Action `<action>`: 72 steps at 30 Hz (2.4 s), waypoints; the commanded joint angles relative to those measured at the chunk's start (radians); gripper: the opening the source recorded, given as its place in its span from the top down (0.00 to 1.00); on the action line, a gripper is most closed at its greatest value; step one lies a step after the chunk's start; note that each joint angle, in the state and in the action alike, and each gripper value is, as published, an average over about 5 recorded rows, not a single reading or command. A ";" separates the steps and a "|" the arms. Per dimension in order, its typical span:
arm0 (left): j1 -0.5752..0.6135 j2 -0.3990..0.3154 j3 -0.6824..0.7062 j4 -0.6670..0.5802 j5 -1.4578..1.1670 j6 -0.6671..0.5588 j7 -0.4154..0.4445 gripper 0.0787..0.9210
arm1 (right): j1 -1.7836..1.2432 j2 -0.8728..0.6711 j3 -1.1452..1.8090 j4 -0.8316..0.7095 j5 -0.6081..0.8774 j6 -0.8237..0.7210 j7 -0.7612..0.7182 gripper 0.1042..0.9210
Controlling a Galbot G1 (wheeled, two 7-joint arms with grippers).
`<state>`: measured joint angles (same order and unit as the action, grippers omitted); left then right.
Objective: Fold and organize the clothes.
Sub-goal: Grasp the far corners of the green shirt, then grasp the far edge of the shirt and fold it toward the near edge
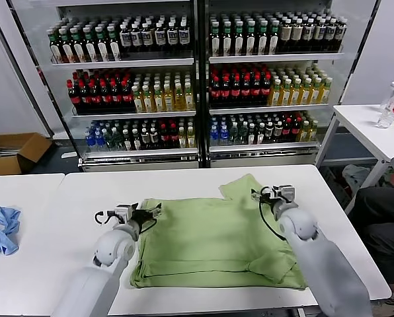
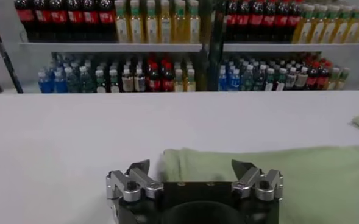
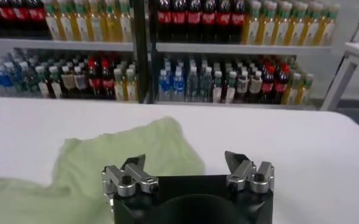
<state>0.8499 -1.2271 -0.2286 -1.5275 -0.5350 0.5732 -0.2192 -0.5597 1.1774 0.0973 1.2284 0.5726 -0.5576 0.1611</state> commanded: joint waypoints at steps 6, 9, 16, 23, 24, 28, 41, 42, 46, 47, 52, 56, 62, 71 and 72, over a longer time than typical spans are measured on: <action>-0.073 0.002 0.051 0.099 -0.042 0.004 0.010 0.28 | 0.165 0.074 -0.081 -0.295 -0.014 0.012 -0.060 0.19; -0.053 0.005 0.048 0.085 -0.059 0.004 0.014 0.38 | 0.157 0.070 -0.088 -0.284 -0.012 0.011 -0.077 0.29; -0.008 0.010 0.023 0.056 -0.117 0.003 0.025 0.62 | 0.126 0.042 -0.101 -0.240 -0.009 0.025 -0.127 0.56; 0.031 0.028 -0.018 -0.021 -0.178 -0.020 0.041 0.85 | 0.058 0.001 -0.083 -0.105 0.003 0.108 -0.138 0.80; 0.039 0.031 -0.025 -0.040 -0.186 -0.022 0.043 0.89 | 0.042 -0.008 -0.075 -0.074 0.008 0.120 -0.134 0.83; 0.074 0.036 -0.046 -0.124 -0.207 -0.024 0.053 0.98 | -0.020 -0.041 -0.032 0.039 0.036 0.152 -0.118 0.96; 0.257 0.039 -0.154 -0.378 -0.239 -0.021 0.066 0.99 | -0.263 -0.162 0.145 0.417 0.106 0.157 -0.077 1.00; 0.274 0.042 -0.164 -0.395 -0.243 -0.020 0.066 0.99 | -0.294 -0.170 0.162 0.450 0.107 0.155 -0.075 1.00; 0.326 0.050 -0.200 -0.449 -0.258 -0.011 0.067 0.99 | -0.427 -0.192 0.230 0.565 0.108 0.145 -0.066 1.00; 0.337 0.052 -0.207 -0.461 -0.261 -0.008 0.067 0.99 | -0.462 -0.195 0.249 0.592 0.109 0.142 -0.063 1.00; 0.402 0.054 -0.218 -0.509 -0.258 0.003 0.068 0.99 | -0.622 -0.206 0.348 0.715 0.109 0.128 -0.049 1.00; 0.462 0.053 -0.216 -0.529 -0.218 0.004 0.077 0.99 | -0.739 -0.197 0.419 0.789 0.095 0.114 -0.037 1.00; 0.522 0.058 -0.195 -0.527 -0.097 0.005 0.093 0.99 | -0.883 -0.158 0.485 0.837 0.055 0.094 -0.026 1.00; 0.548 0.037 -0.172 -0.522 0.065 0.000 0.095 0.97 | -0.915 -0.097 0.458 0.827 -0.062 -0.017 -0.011 0.91; 0.555 0.031 -0.171 -0.530 0.073 -0.007 0.085 0.96 | -0.920 -0.091 0.456 0.834 -0.072 -0.014 -0.010 0.87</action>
<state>1.3310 -1.1778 -0.4030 -2.0150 -0.6289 0.5759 -0.1211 -1.3683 1.0543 0.5183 2.0014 0.5769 -0.5106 0.1426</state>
